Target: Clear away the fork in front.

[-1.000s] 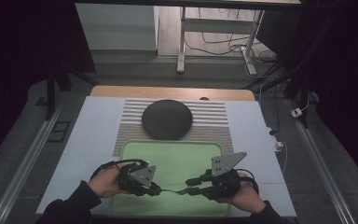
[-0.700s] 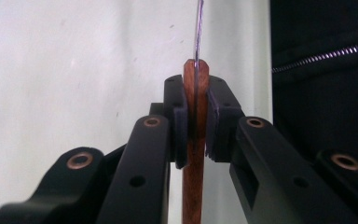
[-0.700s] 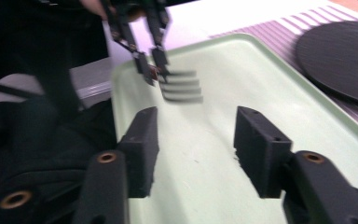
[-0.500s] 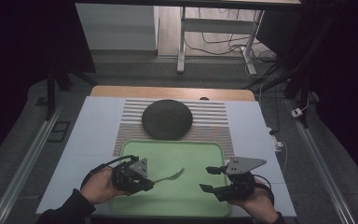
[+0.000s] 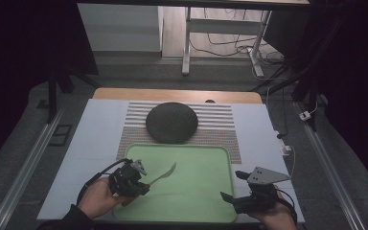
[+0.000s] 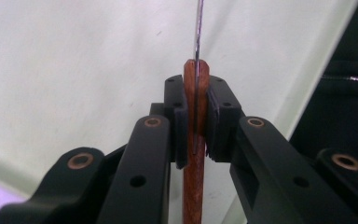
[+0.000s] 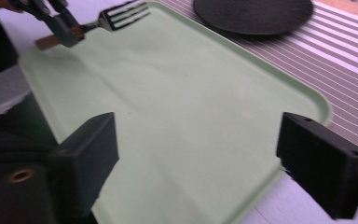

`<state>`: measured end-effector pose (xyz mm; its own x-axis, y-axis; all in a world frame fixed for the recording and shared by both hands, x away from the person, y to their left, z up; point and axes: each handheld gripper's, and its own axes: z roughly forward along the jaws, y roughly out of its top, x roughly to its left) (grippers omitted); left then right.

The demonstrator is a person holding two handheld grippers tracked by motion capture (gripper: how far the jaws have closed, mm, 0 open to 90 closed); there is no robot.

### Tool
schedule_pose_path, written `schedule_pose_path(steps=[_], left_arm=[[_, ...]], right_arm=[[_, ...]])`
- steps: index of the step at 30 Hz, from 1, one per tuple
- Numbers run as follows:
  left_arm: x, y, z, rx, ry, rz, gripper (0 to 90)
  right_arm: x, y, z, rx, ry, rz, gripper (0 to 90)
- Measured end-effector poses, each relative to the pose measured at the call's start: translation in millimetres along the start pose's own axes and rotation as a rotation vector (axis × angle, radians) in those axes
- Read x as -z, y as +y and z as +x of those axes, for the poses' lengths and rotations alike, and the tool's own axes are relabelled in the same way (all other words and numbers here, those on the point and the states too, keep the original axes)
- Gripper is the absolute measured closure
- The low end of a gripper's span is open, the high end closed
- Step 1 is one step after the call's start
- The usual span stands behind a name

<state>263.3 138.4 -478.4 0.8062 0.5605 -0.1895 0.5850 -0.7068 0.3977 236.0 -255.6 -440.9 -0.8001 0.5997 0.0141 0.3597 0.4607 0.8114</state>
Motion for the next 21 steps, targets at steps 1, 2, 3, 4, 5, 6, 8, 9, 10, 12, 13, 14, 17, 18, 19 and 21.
schedule_pose_path(steps=[1,2,3,4,5,6,8,9,10,12,13,14,17,18,19,21], left_arm=[[-1.1,-0.9,1.9,0.023,0.002,-0.001,79.8],[-2.3,-1.5,3.3,0.046,0.009,0.002,79.8],[-3.6,-2.0,4.7,0.065,0.013,0.005,79.8],[-4.9,-2.3,5.6,0.081,0.017,0.009,79.8],[-6.3,-2.6,6.6,0.099,0.023,0.014,79.8],[-7.6,-2.9,7.8,0.118,0.031,0.019,79.7],[-10.0,-4.3,10.6,0.155,0.045,0.028,79.7],[-10.9,-5.3,12.5,0.176,0.052,0.031,79.7],[-11.4,-6.5,14.6,0.197,0.061,0.031,79.7],[-11.7,-8.7,19.0,0.239,0.071,0.031,79.7],[-11.8,-9.7,20.9,0.259,0.074,0.029,79.7],[-11.9,-10.5,22.7,0.275,0.078,0.028,79.7],[-14.3,-11.4,26.1,0.307,0.093,0.03,79.5],[-15.5,-11.3,26.9,0.311,0.099,0.035,79.4],[-17.2,-11.3,27.3,0.314,0.107,0.039,79.4],[-20.2,-11.3,28.5,0.314,0.121,0.059,79.2]], right_arm=[[0.9,-1.5,0.0,-0.001,-0.015,0.004,9.8],[1.9,-3.1,0.5,0.001,-0.044,0.013,8.0],[2.4,-5.0,0.3,0.001,-0.054,0.018,7.0],[3.2,-6.9,-0.2,0.001,-0.066,0.022,6.6],[4.2,-8.7,-1.1,-0.005,-0.072,0.024,5.6],[5.0,-10.3,-1.9,-0.022,-0.074,0.023,4.4],[7.0,-13.2,-4.2,-0.046,-0.082,0.021,3.3],[7.9,-14.6,-5.1,-0.054,-0.088,0.026,2.9],[8.2,-16.1,-5.8,-0.064,-0.097,0.031,2.3],[8.5,-19.3,-7.5,-0.082,-0.111,0.049,1.8],[8.5,-20.8,-7.8,-0.092,-0.114,0.057,1.6],[8.5,-22.1,-8.3,-0.094,-0.119,0.067,0.9],[9.9,-23.4,-8.4,-0.107,-0.137,0.073,0.6],[10.7,-23.6,-8.6,-0.113,-0.142,0.076,0.6],[11.0,-24.1,-9.0,-0.122,-0.145,0.076,0.6],[12.3,-24.7,-10.2,-0.138,-0.152,0.077,0.6]])
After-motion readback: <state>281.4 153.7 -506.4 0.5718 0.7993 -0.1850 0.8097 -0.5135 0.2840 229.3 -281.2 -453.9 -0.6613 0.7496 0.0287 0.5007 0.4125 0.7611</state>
